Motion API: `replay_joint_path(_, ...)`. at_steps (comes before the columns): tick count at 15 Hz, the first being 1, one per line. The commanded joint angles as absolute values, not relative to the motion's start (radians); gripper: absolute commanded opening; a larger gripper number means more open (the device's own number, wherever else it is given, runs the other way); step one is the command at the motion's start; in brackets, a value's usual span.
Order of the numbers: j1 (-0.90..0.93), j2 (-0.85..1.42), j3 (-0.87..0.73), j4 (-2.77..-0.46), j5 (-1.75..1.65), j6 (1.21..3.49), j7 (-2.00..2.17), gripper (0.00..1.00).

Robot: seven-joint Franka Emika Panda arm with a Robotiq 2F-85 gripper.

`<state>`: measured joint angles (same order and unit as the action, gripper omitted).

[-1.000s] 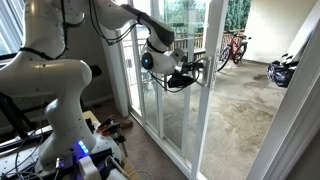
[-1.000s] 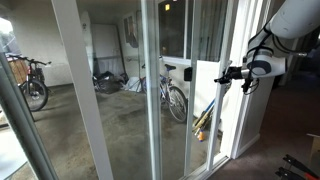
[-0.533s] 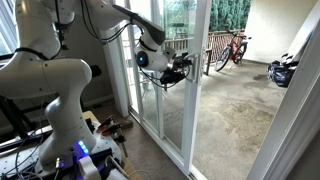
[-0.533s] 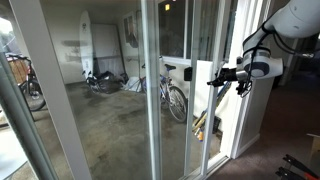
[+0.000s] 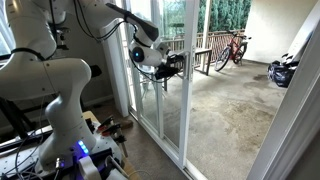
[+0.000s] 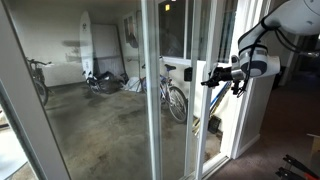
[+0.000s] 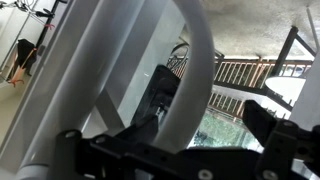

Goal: Open the door

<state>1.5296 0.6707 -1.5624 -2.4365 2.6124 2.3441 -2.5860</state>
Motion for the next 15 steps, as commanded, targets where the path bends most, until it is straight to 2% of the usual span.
replay_joint_path(1,1.601,0.688,-1.601,-2.368,2.612,2.382,-2.555,1.0)
replay_joint_path(15,1.617,0.67,-1.433,-2.343,2.612,2.376,-2.538,1.0)
